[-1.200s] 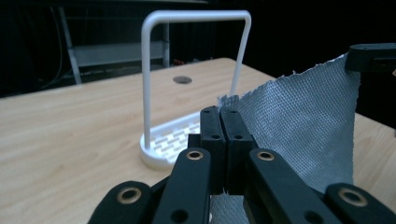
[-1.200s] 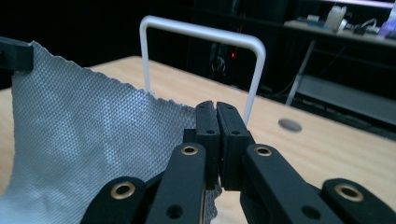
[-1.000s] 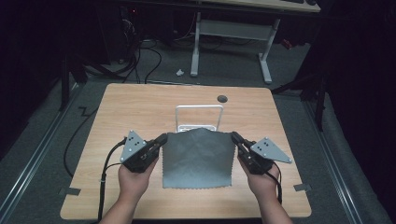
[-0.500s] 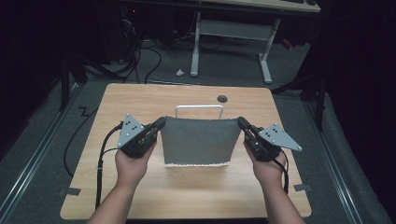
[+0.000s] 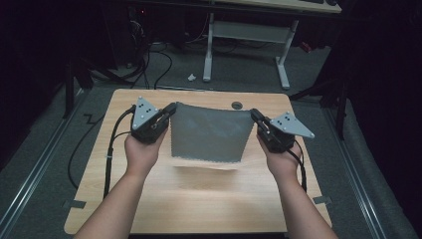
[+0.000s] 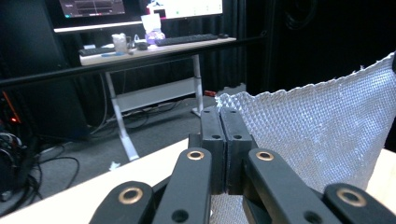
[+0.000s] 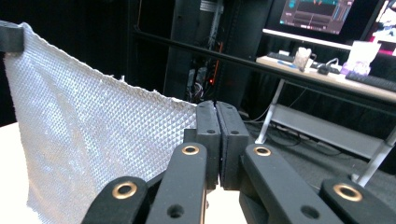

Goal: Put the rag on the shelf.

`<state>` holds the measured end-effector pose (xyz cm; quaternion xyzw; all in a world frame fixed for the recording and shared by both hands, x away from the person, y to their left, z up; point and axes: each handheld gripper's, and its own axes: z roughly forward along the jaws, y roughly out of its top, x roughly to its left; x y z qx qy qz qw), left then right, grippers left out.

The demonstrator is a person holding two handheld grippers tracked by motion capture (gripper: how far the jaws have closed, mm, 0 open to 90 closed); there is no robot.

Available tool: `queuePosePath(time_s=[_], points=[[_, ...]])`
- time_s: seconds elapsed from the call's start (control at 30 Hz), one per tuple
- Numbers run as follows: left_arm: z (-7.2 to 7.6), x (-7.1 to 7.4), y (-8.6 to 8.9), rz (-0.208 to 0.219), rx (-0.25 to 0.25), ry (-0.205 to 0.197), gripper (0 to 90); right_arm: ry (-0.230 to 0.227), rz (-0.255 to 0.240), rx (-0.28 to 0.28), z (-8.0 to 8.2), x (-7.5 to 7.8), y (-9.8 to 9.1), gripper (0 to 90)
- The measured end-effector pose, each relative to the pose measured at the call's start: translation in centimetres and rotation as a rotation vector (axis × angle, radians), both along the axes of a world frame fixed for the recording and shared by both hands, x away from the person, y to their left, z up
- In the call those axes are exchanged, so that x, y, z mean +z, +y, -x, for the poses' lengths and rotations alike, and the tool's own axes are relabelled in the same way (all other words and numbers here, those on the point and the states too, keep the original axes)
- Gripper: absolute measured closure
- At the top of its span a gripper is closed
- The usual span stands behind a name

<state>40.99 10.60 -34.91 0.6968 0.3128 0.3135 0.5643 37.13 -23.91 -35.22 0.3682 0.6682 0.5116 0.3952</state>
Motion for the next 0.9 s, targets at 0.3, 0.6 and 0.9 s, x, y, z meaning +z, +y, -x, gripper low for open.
queuePosePath(time_s=[0.3, 0.6, 0.9], points=[[-4.2, 0.5, -0.4, 0.013, 0.016, 0.079, 89.4, 0.017, 0.028, -0.011, -4.7, 1.0, -0.2, 89.7], [-8.7, -2.0, -1.2, -0.010, 0.035, 0.217, 89.4, 0.089, 0.057, -0.032, -9.2, -0.7, 0.0, 89.7], [-9.0, -5.2, -1.3, -0.032, -0.033, 0.297, 89.4, 0.211, 0.029, -0.018, -11.1, -4.8, -1.1, 89.6]])
